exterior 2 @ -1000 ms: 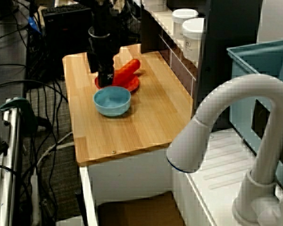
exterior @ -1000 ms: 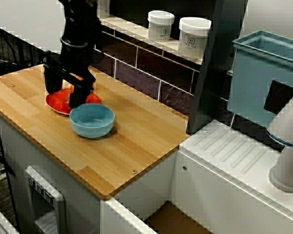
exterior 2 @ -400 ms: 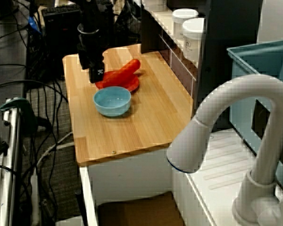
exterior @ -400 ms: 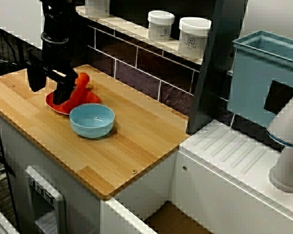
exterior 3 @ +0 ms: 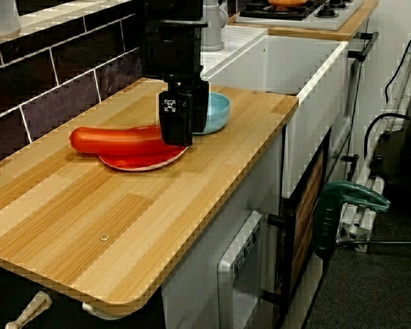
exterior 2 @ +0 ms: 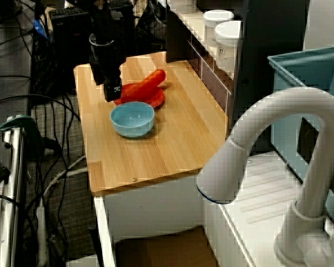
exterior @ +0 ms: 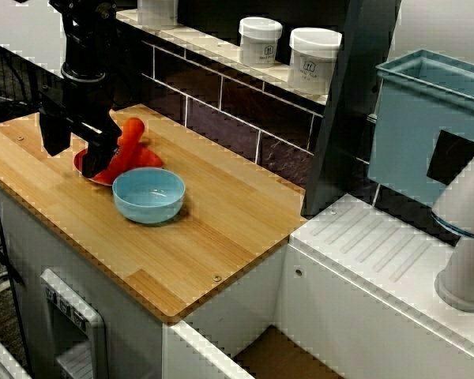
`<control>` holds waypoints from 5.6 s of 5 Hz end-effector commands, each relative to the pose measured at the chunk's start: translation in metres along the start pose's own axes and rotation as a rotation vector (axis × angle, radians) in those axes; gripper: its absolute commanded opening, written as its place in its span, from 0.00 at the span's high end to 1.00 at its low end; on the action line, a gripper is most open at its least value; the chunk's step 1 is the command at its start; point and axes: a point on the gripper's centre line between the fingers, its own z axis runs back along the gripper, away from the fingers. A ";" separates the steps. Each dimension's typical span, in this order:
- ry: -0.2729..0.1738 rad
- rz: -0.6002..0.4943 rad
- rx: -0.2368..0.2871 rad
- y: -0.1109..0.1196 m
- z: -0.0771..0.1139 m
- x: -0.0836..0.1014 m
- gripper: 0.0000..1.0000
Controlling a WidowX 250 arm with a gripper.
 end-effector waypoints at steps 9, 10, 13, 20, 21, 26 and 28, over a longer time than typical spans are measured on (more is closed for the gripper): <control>0.009 -0.047 -0.025 -0.061 0.018 -0.003 0.00; 0.010 -0.049 -0.024 -0.069 0.019 -0.003 0.00; 0.017 -0.098 -0.055 -0.091 0.022 -0.013 0.00; -0.073 -0.102 -0.108 -0.096 0.056 -0.018 0.00; -0.077 -0.097 -0.120 -0.104 0.053 -0.016 0.00; -0.046 -0.073 -0.077 -0.117 0.009 -0.005 0.00; -0.023 -0.044 -0.072 -0.081 0.005 0.000 0.00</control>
